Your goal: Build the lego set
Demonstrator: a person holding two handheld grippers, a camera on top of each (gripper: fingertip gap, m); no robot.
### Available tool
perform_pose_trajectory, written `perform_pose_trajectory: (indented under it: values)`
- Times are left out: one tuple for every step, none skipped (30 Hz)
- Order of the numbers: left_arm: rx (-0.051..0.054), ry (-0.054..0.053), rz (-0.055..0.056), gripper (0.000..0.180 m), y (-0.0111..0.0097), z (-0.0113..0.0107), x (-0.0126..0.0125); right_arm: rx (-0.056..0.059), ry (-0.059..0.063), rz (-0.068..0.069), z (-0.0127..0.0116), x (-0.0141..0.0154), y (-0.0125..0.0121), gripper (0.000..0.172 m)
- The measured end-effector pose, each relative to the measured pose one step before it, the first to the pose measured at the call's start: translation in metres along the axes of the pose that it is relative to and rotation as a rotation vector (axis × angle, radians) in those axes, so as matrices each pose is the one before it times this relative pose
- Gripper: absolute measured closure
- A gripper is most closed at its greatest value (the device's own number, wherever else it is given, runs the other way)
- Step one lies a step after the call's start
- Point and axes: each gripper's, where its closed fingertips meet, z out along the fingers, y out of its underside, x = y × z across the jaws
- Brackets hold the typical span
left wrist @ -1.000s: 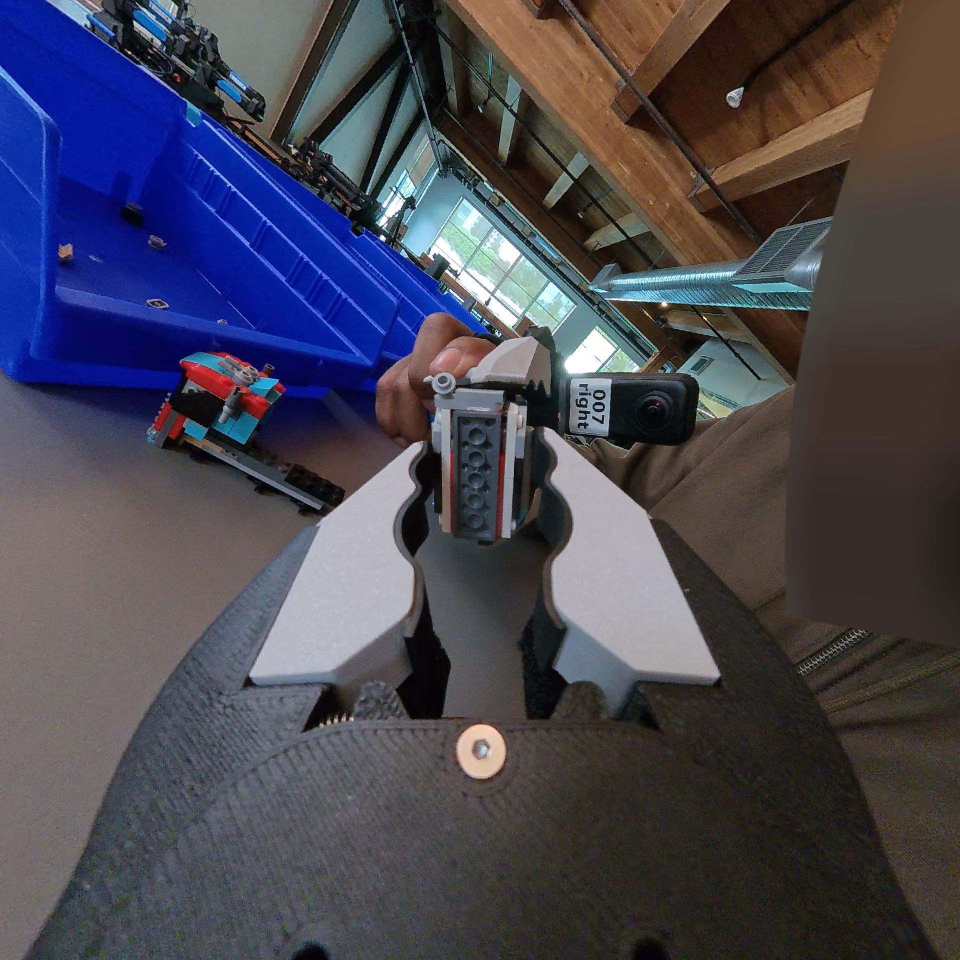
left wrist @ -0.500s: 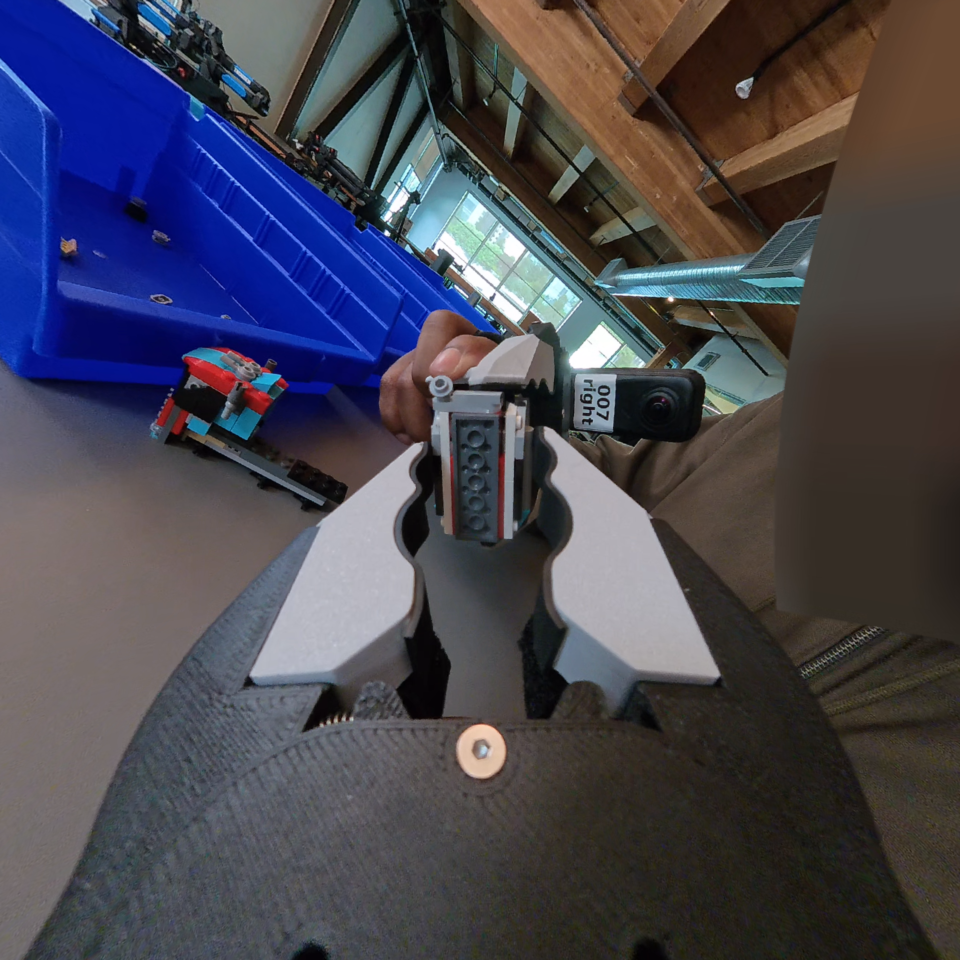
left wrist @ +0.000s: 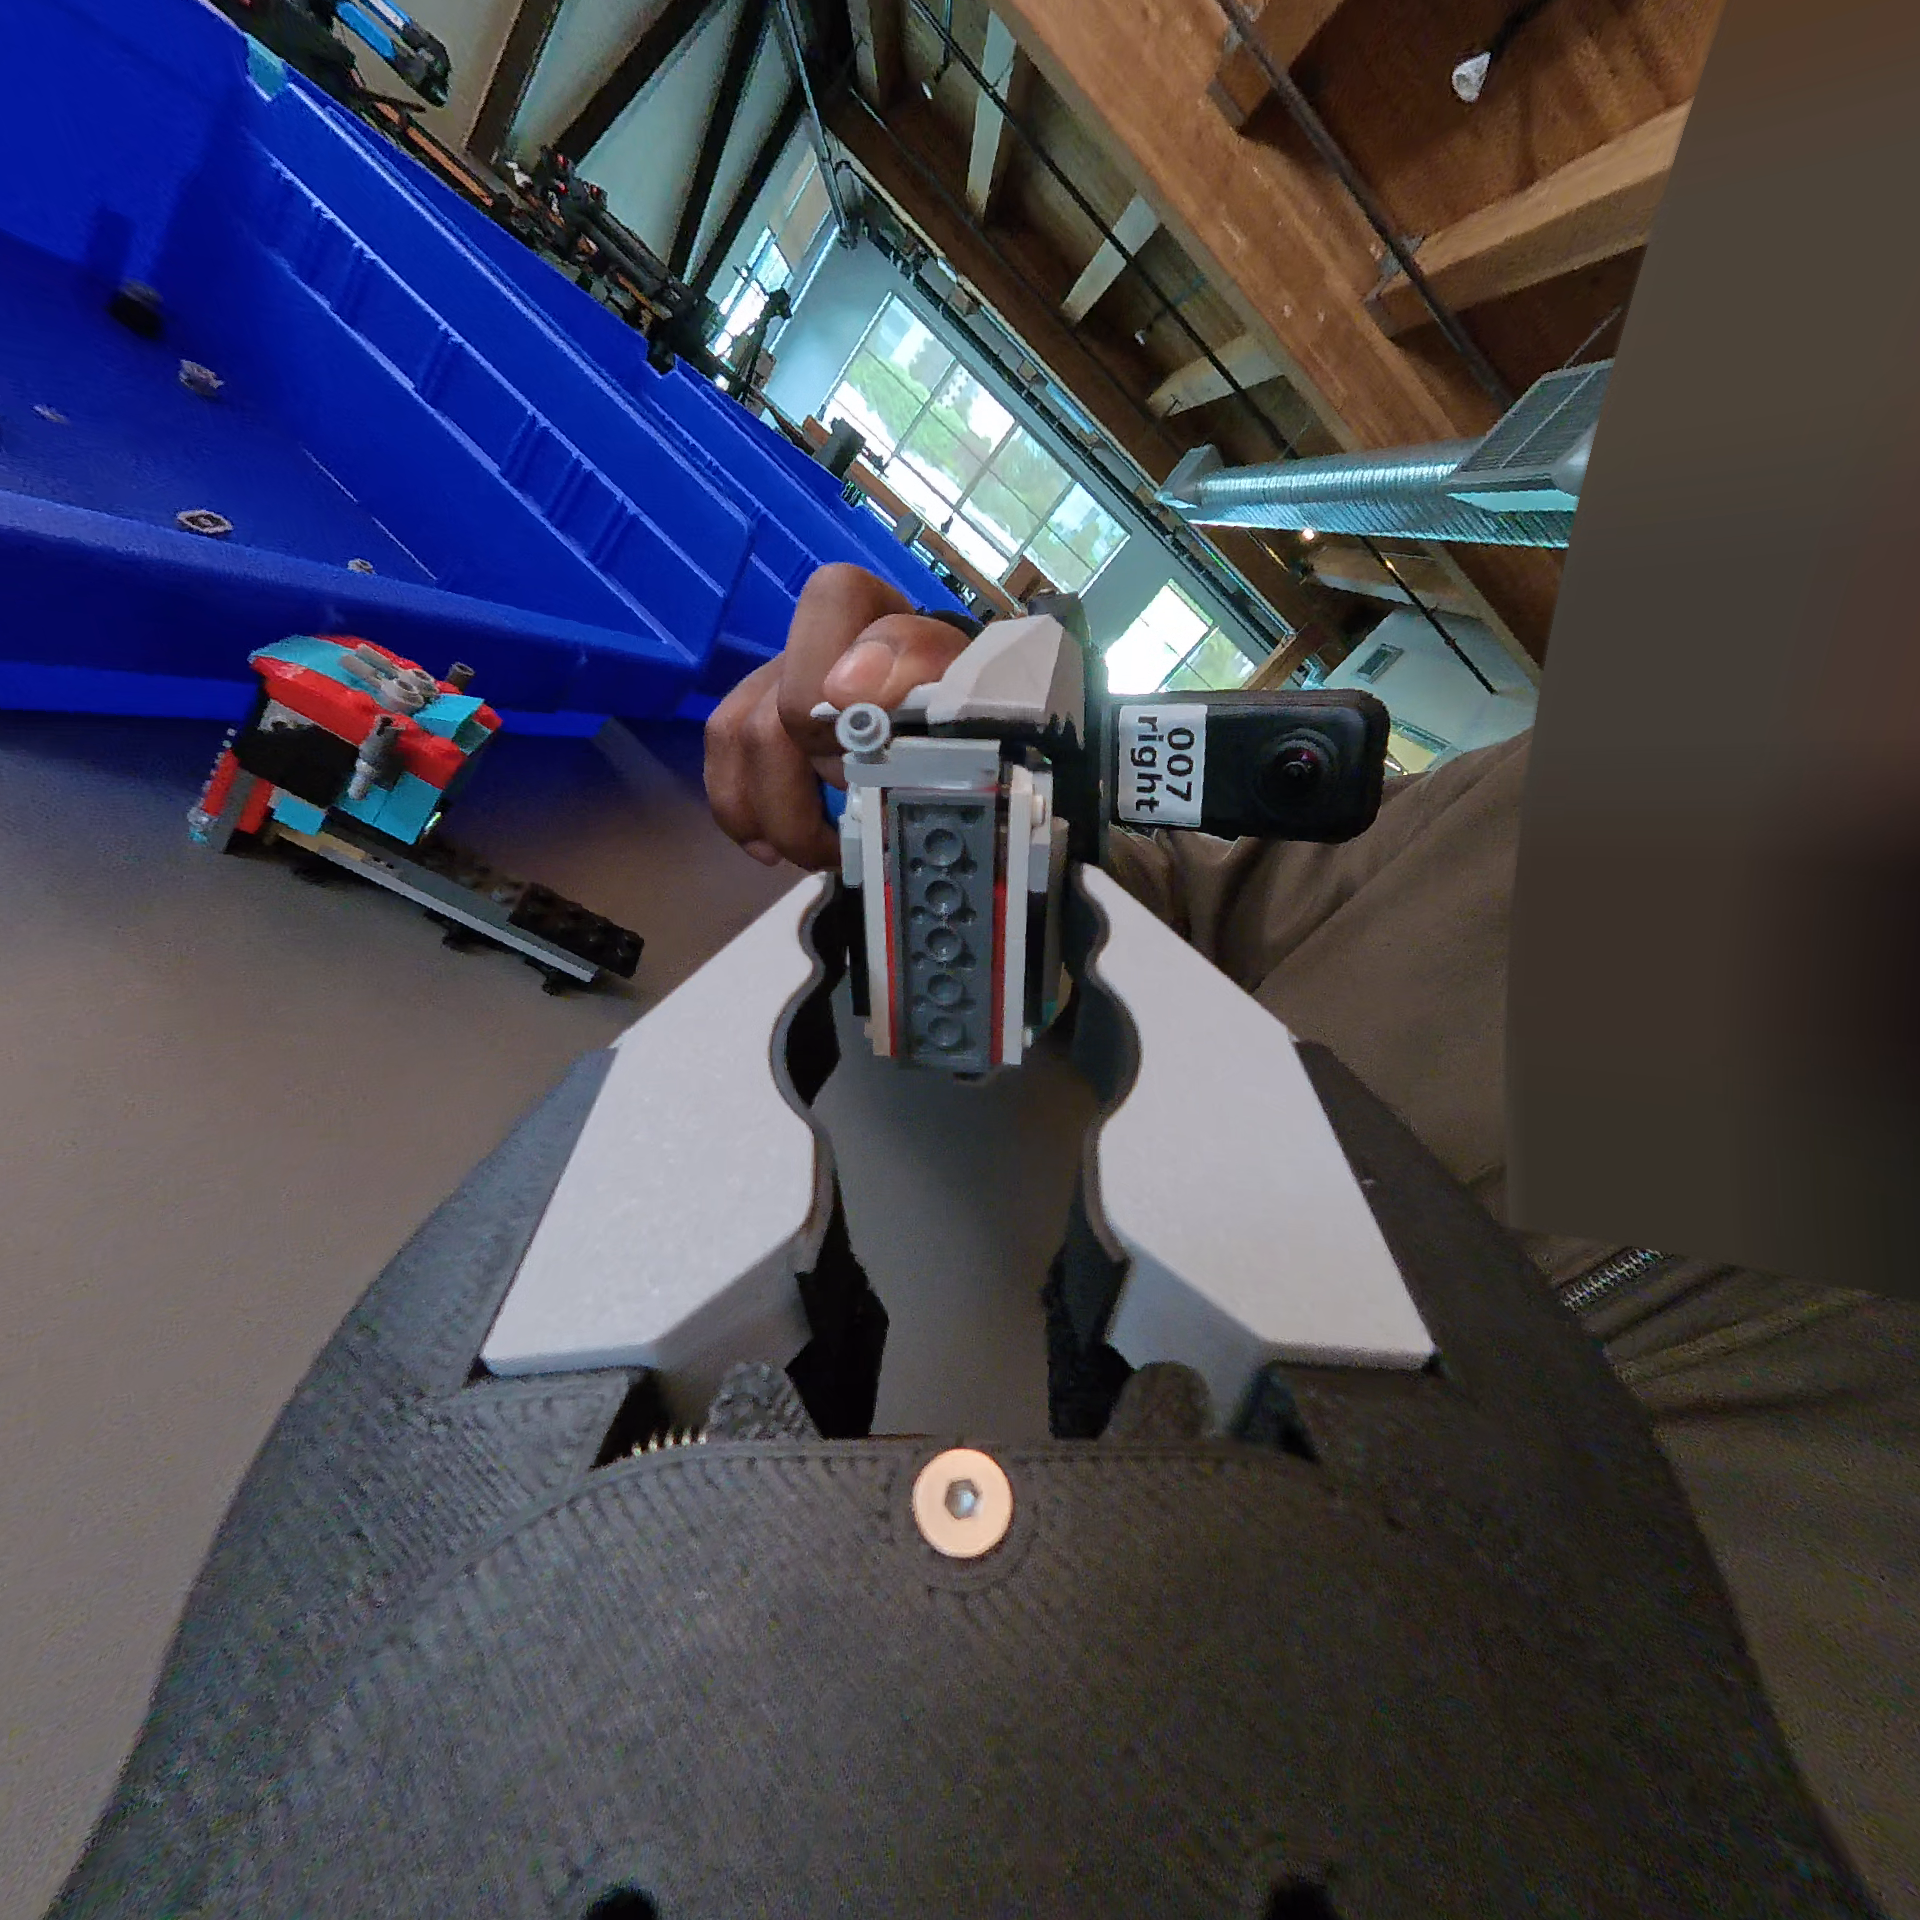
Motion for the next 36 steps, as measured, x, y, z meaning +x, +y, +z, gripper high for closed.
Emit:
perform_pose_trajectory:
  values:
    - [-0.0005,0.0025,-0.0016,0.139,0.00004,0.00000,0.00012,0.0026,-0.0005,0.0013,-0.00009,-0.00022,-0.00026,0.108]
    - [-0.0008,0.0036,-0.0001,0.139,0.00017,-0.00020,0.00044,0.0015,0.0004,-0.0010,-0.00002,-0.00028,-0.00049,0.109]
    - [-0.0001,0.0000,0.0082,0.139,0.00002,-0.00015,0.00039,0.0003,-0.0002,-0.0009,0.00000,-0.00032,-0.00058,0.109]
    - [-0.0029,-0.0072,0.0153,0.139,0.00024,-0.00032,-0.00035,-0.0024,-0.0010,-0.0008,0.00012,-0.00044,-0.00008,0.108]
    - [-0.0054,-0.0114,0.0164,0.139,0.00047,-0.00008,-0.00085,-0.0048,-0.0013,-0.0027,0.00005,-0.00052,0.00049,0.108]
    - [-0.0053,-0.0118,0.0147,0.139,0.00056,-0.00024,-0.00109,-0.0049,-0.0014,-0.0026,0.00000,-0.00039,0.00068,0.108]
    - [-0.0019,-0.0086,0.0099,0.139,0.00010,-0.00025,-0.00074,-0.0029,0.0006,-0.0003,-0.00011,0.00007,0.00051,0.108]
    - [0.0027,-0.0027,0.0040,0.139,-0.00053,-0.00063,-0.00030,-0.0018,-0.0001,0.0033,-0.00038,0.00041,0.00027,0.107]
    - [0.0036,-0.0002,-0.0004,0.139,-0.00071,-0.00092,-0.00020,-0.0013,-0.0026,0.0074,-0.00048,0.00052,0.00013,0.104]
    - [0.0025,0.0001,-0.0017,0.139,-0.00041,-0.00078,-0.00022,0.0013,0.0000,0.0066,-0.00066,0.00089,-0.00023,0.101]
    - [0.0002,0.0000,0.0005,0.139,-0.00017,-0.00062,-0.00001,0.0036,0.0025,0.0011,-0.00084,0.00104,-0.00072,0.100]
    - [-0.0028,0.0023,0.0042,0.139,0.00035,-0.00018,0.00050,0.0018,-0.0001,-0.0023,-0.00055,0.00024,-0.00051,0.100]
    - [-0.0030,0.0018,0.0066,0.139,0.00058,0.00001,0.00069,-0.0016,-0.0055,-0.0026,-0.00024,-0.00076,-0.00009,0.100]
    - [-0.0043,0.0020,0.0073,0.138,0.00065,0.00035,0.00083,-0.0010,-0.0038,-0.0048,-0.00007,-0.00102,-0.00016,0.100]
    - [-0.0057,0.0023,0.0078,0.139,0.00094,0.00039,0.00079,0.0015,-0.0005,-0.0072,0.00001,-0.00053,-0.00066,0.100]
    - [-0.0052,0.0023,0.0086,0.138,0.00079,0.00021,0.00083,0.0018,-0.0011,-0.0061,-0.00001,-0.00063,-0.00094,0.101]
    - [-0.0052,0.0007,0.0074,0.139,0.00075,0.00029,0.00064,0.0017,-0.0001,-0.0052,-0.00015,-0.00031,-0.00094,0.101]
    - [-0.0044,0.0007,0.0070,0.139,0.00062,0.00023,0.00048,0.0018,0.0009,-0.0065,-0.00020,-0.00002,-0.00089,0.101]
    - [-0.0026,0.0018,0.0054,0.138,0.00033,0.00007,0.00072,0.0008,-0.0009,-0.0079,-0.00028,-0.00034,-0.00080,0.101]
    - [-0.0016,0.0006,0.0034,0.138,0.00009,0.00005,0.00038,0.0004,-0.0002,-0.0094,-0.00039,-0.00043,-0.00077,0.102]
    - [-0.0019,-0.0011,0.0017,0.138,0.00007,0.00007,-0.00003,0.0009,-0.0009,-0.0099,-0.00022,-0.00057,-0.00099,0.103]
    - [-0.0018,-0.0038,0.0006,0.139,0.00019,0.00001,-0.00050,0.0012,-0.0017,-0.0084,-0.00022,-0.00070,-0.00109,0.104]
    - [-0.0026,-0.0035,-0.0001,0.139,0.00030,-0.00002,-0.00058,-0.0004,-0.0041,-0.0070,-0.00002,-0.00105,-0.00082,0.106]
    - [-0.0038,-0.0038,-0.0012,0.139,0.00065,0.00003,-0.00063,-0.0013,-0.0055,-0.0064,0.00008,-0.00127,-0.00055,0.107]
    - [-0.0061,-0.0037,-0.0024,0.139,0.00094,0.00019,-0.00079,-0.0033,-0.0059,-0.0067,0.00007,-0.00139,0.00007,0.109]
    - [-0.0043,-0.0038,-0.0025,0.139,0.00066,0.00016,-0.00064,-0.0054,-0.0045,-0.0064,0.00017,-0.00116,0.00054,0.110]
    - [-0.0044,-0.0047,0.0005,0.139,0.00061,0.00005,-0.00069,-0.0034,-0.0029,-0.0039,0.00003,-0.00070,0.00034,0.111]
    - [-0.0053,-0.0049,0.0034,0.138,0.00069,0.00013,-0.00045,-0.0029,-0.0044,0.0010,0.00003,-0.00055,0.00053,0.111]
    - [-0.0040,-0.0062,0.0034,0.139,0.00052,0.00000,-0.00059,-0.0025,-0.0039,0.0028,0.00008,-0.00035,0.00064,0.111]
    - [-0.0033,-0.0056,0.0013,0.139,0.00039,0.00002,-0.00060,-0.0018,-0.0027,0.0021,0.00007,-0.00035,0.00062,0.111]
    - [-0.0032,-0.0041,0.0010,0.139,0.00046,0.00002,-0.00043,-0.0010,-0.0034,0.0042,0.00012,-0.00051,0.00045,0.111]
    - [-0.0039,-0.0054,0.0023,0.139,0.00054,-0.00005,-0.00052,-0.0013,-0.0045,0.0060,0.00016,-0.00049,0.00051,0.111]
    - [-0.0036,-0.0051,0.0023,0.139,0.00055,0.00005,-0.00059,-0.0006,-0.0038,0.0052,0.00008,-0.00042,0.00050,0.111]
    - [-0.0022,-0.0025,0.0008,0.139,0.00028,0.00003,-0.00026,0.0009,-0.0021,0.0046,0.00000,-0.00024,0.00004,0.111]
    - [-0.0011,-0.0017,0.0014,0.139,0.00006,-0.00001,0.00009,0.0018,-0.0021,0.0071,0.00004,-0.00010,-0.00018,0.111]
    - [-0.0013,-0.0018,0.0021,0.139,0.00006,0.00006,-0.00003,0.0026,-0.0024,0.0083,-0.00005,-0.00006,-0.00022,0.111]
